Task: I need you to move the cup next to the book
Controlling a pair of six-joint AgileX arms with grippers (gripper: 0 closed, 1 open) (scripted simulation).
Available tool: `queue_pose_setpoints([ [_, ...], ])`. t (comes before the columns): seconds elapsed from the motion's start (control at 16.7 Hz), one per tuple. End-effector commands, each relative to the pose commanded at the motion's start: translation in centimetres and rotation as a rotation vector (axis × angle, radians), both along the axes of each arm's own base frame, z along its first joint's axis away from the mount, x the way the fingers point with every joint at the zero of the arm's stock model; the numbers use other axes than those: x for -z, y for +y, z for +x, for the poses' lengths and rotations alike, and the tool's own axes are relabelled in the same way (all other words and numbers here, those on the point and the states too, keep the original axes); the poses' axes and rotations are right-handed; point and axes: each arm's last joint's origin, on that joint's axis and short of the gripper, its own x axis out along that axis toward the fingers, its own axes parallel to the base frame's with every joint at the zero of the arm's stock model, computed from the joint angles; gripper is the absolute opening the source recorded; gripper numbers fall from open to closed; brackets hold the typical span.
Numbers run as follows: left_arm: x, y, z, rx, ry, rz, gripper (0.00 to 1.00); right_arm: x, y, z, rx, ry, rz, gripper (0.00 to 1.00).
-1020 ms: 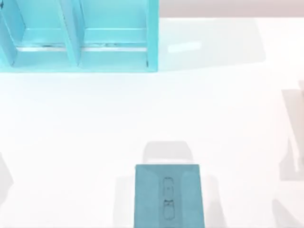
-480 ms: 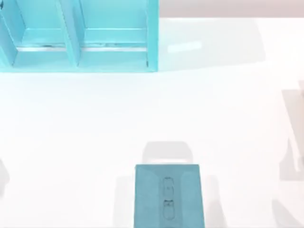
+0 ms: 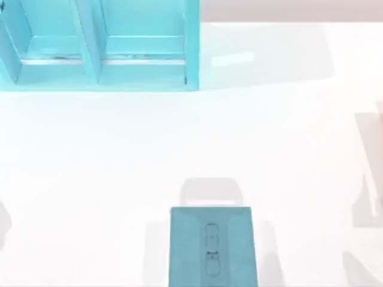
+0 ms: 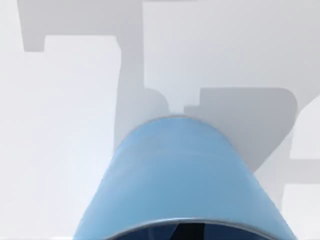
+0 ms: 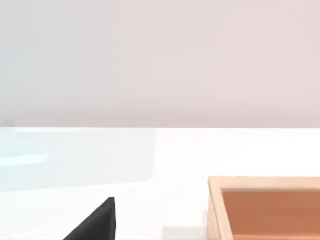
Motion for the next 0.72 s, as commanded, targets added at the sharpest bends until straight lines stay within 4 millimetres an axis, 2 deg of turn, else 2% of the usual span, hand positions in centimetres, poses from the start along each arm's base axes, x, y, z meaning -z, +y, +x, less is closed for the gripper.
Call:
queue_pose_setpoints([
  [0.24,0.0,0.0,0.0,0.0,0.0,0.0,0.02,0.0,0.0,0.0,0.0,0.0,0.0,1.0],
  [0.72,0.0,0.0,0.0,0.0,0.0,0.0,0.0,0.0,0.0,0.0,0.0,0.0,0.0,1.0],
])
